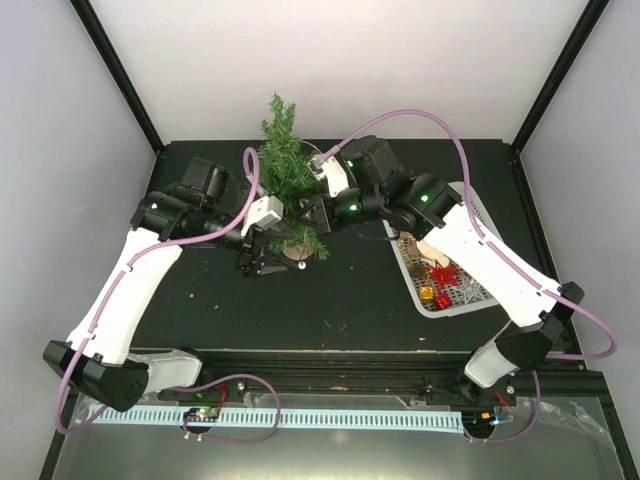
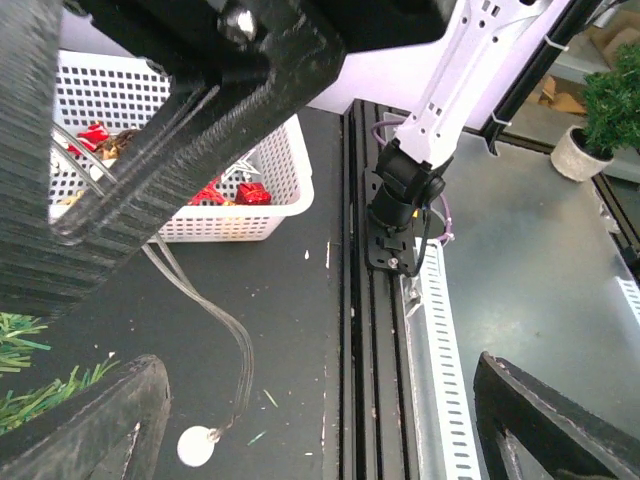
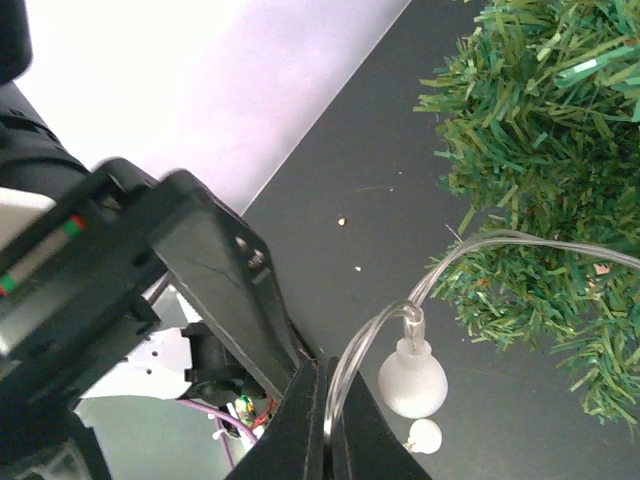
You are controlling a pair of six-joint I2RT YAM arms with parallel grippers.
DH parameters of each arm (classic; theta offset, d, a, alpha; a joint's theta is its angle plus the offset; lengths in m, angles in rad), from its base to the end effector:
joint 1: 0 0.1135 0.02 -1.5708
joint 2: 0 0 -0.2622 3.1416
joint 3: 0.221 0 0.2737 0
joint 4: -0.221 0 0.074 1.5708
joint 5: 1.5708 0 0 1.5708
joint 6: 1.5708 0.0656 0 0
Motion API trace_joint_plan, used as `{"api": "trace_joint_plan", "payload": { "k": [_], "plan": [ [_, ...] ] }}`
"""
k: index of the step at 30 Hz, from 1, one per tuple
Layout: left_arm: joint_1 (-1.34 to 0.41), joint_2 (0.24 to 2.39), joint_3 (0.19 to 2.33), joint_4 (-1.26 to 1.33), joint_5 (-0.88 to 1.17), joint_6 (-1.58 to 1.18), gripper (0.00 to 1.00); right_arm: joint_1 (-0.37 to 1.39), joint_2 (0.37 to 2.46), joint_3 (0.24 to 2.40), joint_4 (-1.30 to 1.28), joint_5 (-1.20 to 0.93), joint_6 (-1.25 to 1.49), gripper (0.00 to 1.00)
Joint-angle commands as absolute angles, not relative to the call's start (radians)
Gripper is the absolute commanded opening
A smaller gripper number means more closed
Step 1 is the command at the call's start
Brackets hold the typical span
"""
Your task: Decorate the small christmas tree
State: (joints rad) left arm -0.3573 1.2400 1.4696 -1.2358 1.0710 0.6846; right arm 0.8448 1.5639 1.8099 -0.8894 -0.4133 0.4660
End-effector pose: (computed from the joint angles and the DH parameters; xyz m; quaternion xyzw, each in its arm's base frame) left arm 0.2025 -0.1371 0.3916 0.5344 0.6457 -0.4445 0.3162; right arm 0.2258 0.2941 0.4185 -0.2549 0.8424 0.4123 0.2352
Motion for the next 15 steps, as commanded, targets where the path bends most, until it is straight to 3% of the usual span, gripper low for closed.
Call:
{"api": "trace_joint_plan", "payload": {
  "k": [1, 8, 15],
  "plan": [
    [-0.377, 1.242, 1.445, -1.175, 1.094, 0.654, 0.84, 0.850, 1.569, 1.835, -0.834, -0.441, 0.497, 0.01],
    [-0.380, 1.257, 1.414, -1.086, 1.114, 0.577, 0.83, 0.853, 1.574, 1.829, -0.812, -0.472, 0.511, 0.01],
    [-0.382, 1.303, 1.421, -1.064, 1.142, 0.560, 0.50, 0.855, 1.575, 1.821, -0.799, -0.487, 0.513, 0.01]
  ]
}}
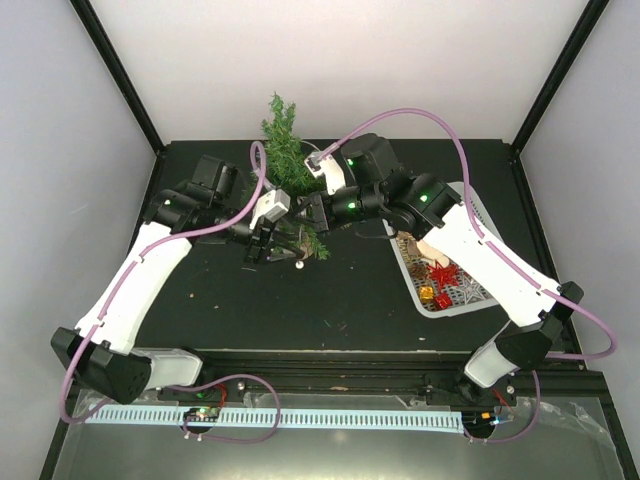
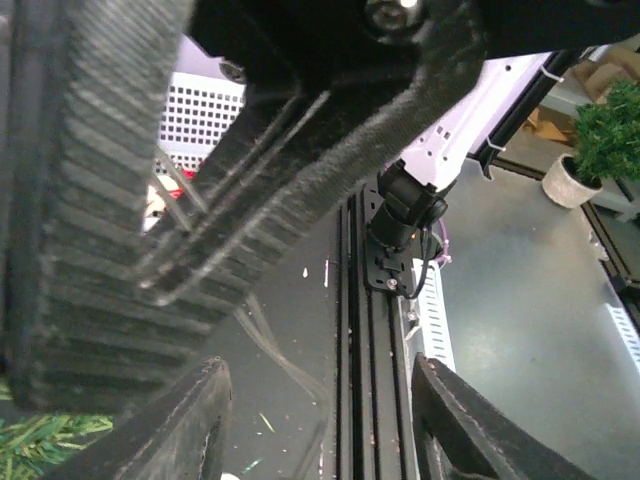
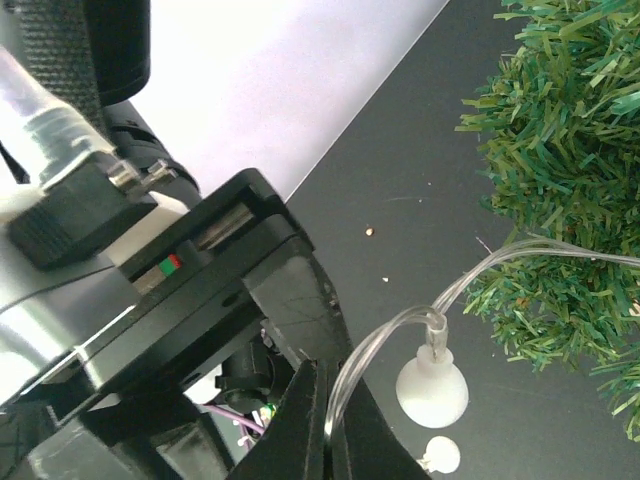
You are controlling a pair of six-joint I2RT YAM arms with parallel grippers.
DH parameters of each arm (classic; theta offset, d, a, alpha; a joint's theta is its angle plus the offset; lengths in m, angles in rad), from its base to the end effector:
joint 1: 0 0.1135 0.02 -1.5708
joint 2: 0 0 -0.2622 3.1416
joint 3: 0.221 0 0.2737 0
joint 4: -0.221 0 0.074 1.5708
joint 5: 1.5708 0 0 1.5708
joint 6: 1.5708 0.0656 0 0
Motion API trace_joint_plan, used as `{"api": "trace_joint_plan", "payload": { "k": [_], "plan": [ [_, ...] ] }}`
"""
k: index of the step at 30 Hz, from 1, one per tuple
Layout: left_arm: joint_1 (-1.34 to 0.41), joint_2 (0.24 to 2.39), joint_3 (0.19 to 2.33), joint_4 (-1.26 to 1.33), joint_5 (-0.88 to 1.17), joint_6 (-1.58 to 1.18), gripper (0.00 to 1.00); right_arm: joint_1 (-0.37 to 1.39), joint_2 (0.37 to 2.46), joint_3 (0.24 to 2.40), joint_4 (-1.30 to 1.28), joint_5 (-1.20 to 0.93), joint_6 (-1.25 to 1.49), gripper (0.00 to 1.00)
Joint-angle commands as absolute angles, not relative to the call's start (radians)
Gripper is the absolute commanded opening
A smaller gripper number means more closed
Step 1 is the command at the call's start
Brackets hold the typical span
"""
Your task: Decorate the small christmas tree
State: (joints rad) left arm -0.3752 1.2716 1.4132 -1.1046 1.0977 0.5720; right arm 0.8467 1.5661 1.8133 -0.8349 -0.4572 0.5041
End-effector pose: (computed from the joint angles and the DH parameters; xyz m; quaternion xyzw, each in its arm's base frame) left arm 0.2186 -0.1489 0.3759 0.5102 0.6532 -0.4703 0.3030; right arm 0.2258 0.2990 0.4255 -0.2518 0.8279 0.4433 0.2339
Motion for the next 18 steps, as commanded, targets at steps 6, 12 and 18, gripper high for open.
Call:
{"api": "trace_joint_plan", "payload": {
  "k": [6, 12, 18],
  "plan": [
    [-0.383, 1.314, 1.426, -1.089, 1.136, 0.590, 0.03, 0.856, 1.576, 1.822, -0.800, -0.488, 0.509, 0.01],
    [-0.382, 1.256, 1.471, -1.199, 1.068, 0.673, 0.01, 0.856, 1.570, 1.820, -0.809, -0.491, 0.497, 0.04],
    [-0.379, 1.181, 1.512, -1.294, 0.967, 0.728, 0.02, 0.857, 1.553, 1.819, -0.812, -0.479, 0.471, 0.47]
  ]
}}
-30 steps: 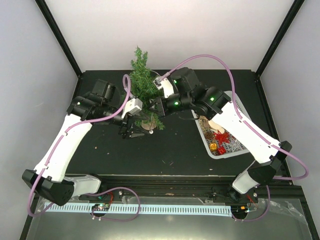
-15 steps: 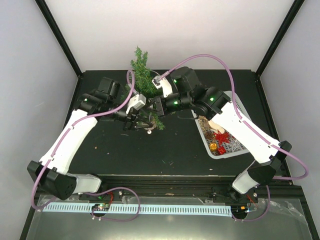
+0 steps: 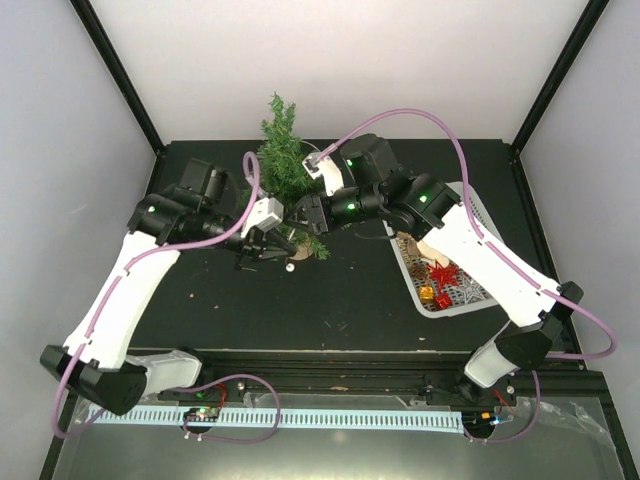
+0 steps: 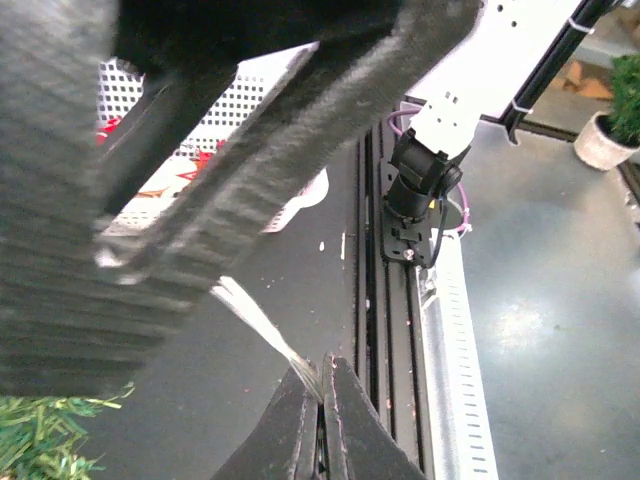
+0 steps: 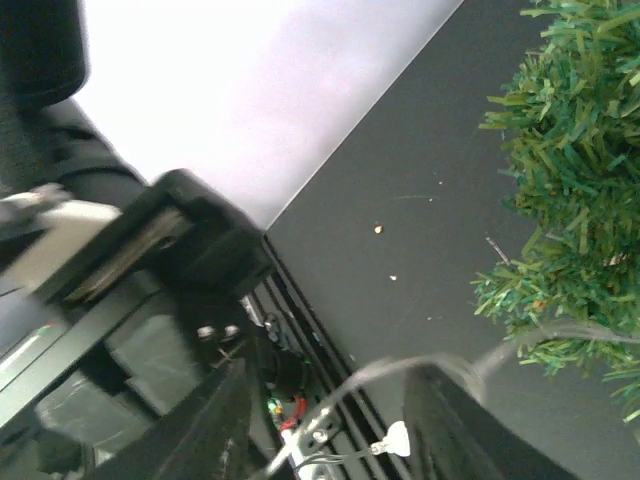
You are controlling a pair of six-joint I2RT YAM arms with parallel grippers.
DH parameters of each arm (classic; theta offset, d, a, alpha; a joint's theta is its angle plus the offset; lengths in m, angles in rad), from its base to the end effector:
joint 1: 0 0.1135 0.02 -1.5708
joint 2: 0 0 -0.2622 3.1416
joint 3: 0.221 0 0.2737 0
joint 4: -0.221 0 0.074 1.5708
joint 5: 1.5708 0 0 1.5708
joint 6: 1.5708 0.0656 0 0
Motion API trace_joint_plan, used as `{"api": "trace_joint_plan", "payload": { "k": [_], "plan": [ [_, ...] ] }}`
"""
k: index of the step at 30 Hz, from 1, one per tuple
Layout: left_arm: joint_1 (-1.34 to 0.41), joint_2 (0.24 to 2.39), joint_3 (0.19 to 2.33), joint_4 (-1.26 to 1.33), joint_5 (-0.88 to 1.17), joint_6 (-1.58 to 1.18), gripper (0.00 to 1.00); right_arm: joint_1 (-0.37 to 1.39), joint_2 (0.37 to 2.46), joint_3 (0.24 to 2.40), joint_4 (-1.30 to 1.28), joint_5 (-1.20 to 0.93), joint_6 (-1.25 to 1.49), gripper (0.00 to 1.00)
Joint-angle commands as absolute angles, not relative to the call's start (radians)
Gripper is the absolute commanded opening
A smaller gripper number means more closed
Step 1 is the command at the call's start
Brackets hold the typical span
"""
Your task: Decorate the small christmas tree
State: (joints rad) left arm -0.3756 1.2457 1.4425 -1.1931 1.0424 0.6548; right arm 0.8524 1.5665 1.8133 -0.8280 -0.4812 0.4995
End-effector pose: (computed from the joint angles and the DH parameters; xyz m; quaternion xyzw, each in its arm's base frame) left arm 0.2068 -0.1424 0.3831 0.5325 0.6542 -0.4387 0.3098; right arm 0.2231 0.3013 0.4266 -0.2614 0.8216 0.4521 0.2286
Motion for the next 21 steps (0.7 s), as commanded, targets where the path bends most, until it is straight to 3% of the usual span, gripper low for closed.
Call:
{"api": "trace_joint_plan", "payload": {
  "k": [1, 8, 12, 13, 17, 21],
  "plan": [
    [-0.377, 1.169, 1.518, -1.303, 0.936, 0.731, 0.01, 0.857, 1.546, 1.817, -0.811, -0.465, 0.466, 0.54],
    [-0.325, 1.123, 1.550, -1.325, 0.818, 0.758, 0.02, 0.849, 1.460, 1.793, -0.813, -0.281, 0.428, 0.75],
    [-0.196, 1.131, 1.571, -1.307, 0.800, 0.782, 0.02, 0.839, 1.405, 1.783, -0.839, -0.148, 0.414, 0.78],
    [-0.164, 1.141, 1.582, -1.305, 0.803, 0.791, 0.02, 0.837, 1.384, 1.777, -0.843, -0.116, 0.412, 0.84],
    [-0.053, 1.199, 1.628, -1.295, 0.797, 0.818, 0.02, 0.818, 1.328, 1.755, -0.859, -0.017, 0.403, 0.92],
    [0.000, 1.251, 1.678, -1.264, 0.777, 0.826, 0.01, 0.801, 1.288, 1.738, -0.878, 0.030, 0.393, 0.94]
  ]
}}
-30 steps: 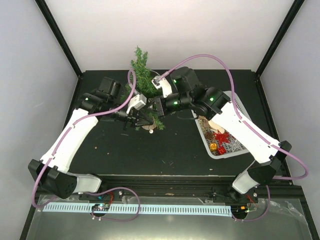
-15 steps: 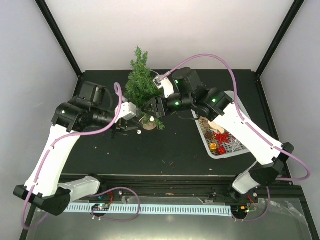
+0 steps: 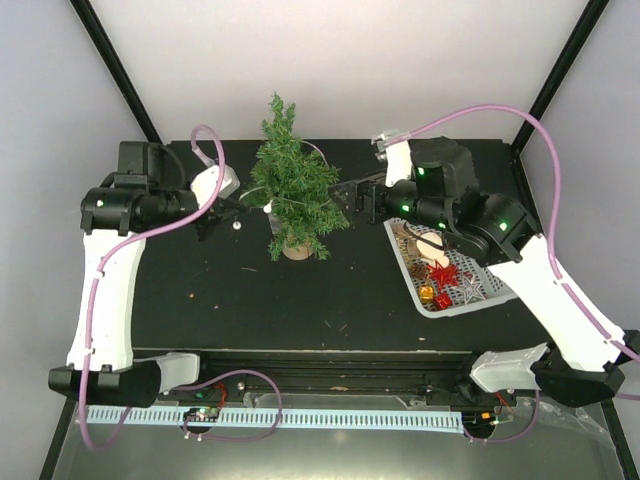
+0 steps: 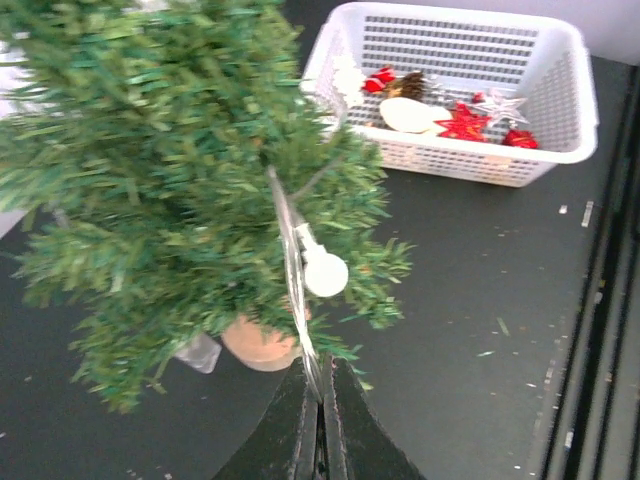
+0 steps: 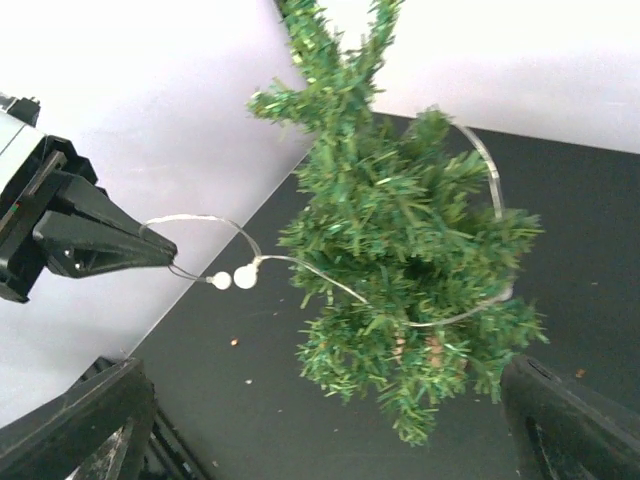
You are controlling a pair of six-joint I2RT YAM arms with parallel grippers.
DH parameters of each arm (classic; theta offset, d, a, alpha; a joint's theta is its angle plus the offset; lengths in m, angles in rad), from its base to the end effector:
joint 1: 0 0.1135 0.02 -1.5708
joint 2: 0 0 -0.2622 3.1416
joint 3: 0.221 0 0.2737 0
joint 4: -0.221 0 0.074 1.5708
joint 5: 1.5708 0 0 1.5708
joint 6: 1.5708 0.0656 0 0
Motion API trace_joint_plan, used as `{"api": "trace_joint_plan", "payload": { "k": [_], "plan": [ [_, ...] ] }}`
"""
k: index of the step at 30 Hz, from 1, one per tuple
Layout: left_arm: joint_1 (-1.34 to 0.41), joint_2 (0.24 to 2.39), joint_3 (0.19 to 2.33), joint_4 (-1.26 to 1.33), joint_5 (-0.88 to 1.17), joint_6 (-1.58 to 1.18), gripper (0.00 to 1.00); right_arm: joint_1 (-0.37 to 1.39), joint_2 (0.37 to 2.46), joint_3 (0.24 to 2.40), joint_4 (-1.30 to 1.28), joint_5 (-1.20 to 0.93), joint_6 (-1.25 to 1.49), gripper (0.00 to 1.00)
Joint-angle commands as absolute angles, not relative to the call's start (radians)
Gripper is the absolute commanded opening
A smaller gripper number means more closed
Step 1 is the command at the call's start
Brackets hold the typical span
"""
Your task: Decorate the small christmas tree
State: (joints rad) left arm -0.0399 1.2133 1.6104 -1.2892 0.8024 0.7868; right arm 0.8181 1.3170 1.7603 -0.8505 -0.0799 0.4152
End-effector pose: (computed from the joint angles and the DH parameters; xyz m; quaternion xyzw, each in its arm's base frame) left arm 0.2243 -0.0562 0.4246 0.4677 0.7428 -0.2311 0.4197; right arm 0.1997 0.2208 0.4808 -0.1885 0.8135 0.3448 0.4287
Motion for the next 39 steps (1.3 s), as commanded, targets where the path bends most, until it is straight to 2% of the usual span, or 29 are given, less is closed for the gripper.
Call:
{"api": "trace_joint_plan", "payload": {
  "k": [1, 11, 26, 39],
  "plan": [
    [0.007, 1.262, 1.688, -1.248, 0.757, 0.825, 0.02, 0.797, 1.282, 1.734, -0.882, 0.038, 0.393, 0.94],
    [0.065, 1.387, 1.803, -1.087, 0.654, 0.801, 0.02, 0.792, 1.243, 1.681, -0.889, 0.051, 0.394, 0.94],
    [0.062, 1.487, 1.719, -0.587, 0.565, 0.726, 0.01, 0.792, 1.214, 1.635, -0.893, 0.038, 0.424, 0.94],
    [0.017, 1.571, 1.607, -0.267, 0.655, 0.677, 0.02, 0.792, 1.187, 1.596, -0.914, 0.054, 0.454, 0.94]
  ]
}}
